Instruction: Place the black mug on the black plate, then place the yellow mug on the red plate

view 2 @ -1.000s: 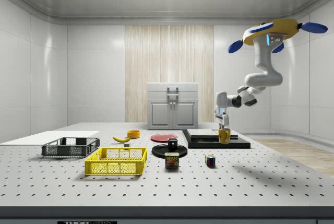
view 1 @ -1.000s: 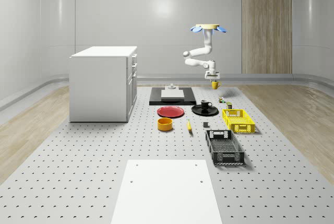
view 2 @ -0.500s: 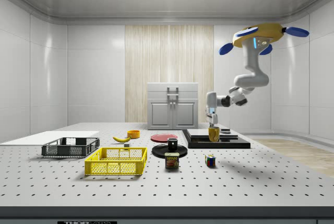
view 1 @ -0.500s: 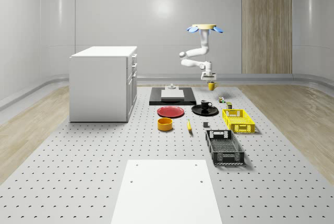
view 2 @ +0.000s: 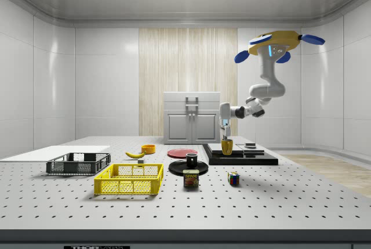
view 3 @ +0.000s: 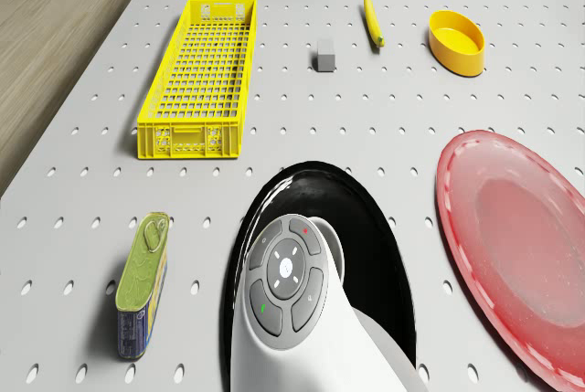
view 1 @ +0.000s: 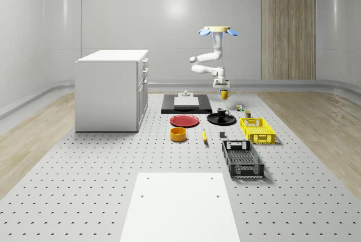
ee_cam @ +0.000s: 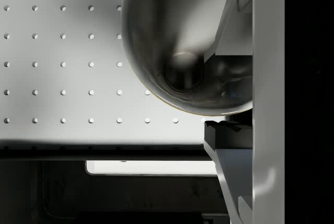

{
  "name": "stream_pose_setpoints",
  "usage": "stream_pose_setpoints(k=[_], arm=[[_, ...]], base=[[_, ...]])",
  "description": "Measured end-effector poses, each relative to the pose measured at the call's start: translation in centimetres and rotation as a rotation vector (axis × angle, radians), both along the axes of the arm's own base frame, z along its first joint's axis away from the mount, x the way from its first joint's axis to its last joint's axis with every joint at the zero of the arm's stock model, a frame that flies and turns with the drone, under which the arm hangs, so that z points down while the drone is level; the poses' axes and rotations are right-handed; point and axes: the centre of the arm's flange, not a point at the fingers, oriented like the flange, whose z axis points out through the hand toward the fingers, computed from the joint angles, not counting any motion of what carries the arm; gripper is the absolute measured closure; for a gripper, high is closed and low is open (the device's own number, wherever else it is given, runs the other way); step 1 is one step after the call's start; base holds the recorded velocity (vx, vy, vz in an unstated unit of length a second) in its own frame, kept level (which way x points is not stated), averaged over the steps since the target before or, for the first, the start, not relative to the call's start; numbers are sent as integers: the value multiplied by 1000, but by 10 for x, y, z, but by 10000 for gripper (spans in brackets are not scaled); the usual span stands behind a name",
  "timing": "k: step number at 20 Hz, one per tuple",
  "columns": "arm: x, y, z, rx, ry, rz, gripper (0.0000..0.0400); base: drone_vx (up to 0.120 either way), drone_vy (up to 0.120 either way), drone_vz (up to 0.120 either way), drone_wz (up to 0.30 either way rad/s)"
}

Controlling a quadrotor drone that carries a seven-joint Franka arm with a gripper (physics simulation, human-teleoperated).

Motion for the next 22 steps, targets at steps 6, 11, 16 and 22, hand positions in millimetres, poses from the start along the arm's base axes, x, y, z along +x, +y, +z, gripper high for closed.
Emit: stream_pose_setpoints(k=[6,11,16,22], arm=[[0,0,0,0,0,0,290],[0,0,0,0,0,0,290],[0,0,0,0,0,0,290],[0,0,0,0,0,0,290]], base=[[120,-120,0,0],[120,-120,0,0],[120,-120,0,0],[120,-120,0,0]])
